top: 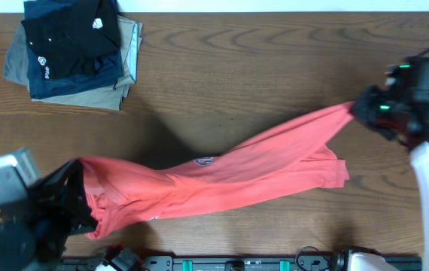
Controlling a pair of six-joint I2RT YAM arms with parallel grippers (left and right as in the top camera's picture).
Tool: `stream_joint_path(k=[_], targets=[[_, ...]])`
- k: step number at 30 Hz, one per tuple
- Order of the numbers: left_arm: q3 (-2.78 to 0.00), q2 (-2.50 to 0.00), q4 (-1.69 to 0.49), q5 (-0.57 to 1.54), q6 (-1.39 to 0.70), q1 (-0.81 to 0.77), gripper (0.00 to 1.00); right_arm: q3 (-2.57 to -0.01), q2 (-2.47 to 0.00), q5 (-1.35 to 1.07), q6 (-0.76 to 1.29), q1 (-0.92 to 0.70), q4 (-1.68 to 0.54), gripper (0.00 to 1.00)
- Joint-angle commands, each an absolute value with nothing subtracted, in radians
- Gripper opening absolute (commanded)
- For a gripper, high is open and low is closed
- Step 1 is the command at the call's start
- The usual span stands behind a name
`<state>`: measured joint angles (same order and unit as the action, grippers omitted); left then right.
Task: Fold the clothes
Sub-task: 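Lift and stretch the shirt between both grippers, then lay it flat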
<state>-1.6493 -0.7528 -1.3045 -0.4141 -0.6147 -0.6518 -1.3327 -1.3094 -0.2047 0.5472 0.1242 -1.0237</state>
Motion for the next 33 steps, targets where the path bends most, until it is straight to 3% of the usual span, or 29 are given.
stream_joint_path(k=[1,7,17,33], targets=[[-1.817,-0.862,-1.372,-0.377,-0.556,-0.649,0.06,-1.483,-1.235,-0.168,0.454,0.205,-1.13,0.01],[-2.141,-1.028,-1.519,-0.377,-0.514,-0.649,0.06,-1.752,-1.215,-0.146,0.363,0.343,-1.358,0.01],[-2.513,-1.101,-1.531,-0.389,-0.418,-0.649,0.06,-2.058,-1.216,-0.119,0.316,0.41,-1.504,0.01],[-2.476,-1.187,-1.477,-0.644,-0.397,-0.649,0.06,-2.111,-1.368,-0.166,0.356,0.405,-1.325,0.01]])
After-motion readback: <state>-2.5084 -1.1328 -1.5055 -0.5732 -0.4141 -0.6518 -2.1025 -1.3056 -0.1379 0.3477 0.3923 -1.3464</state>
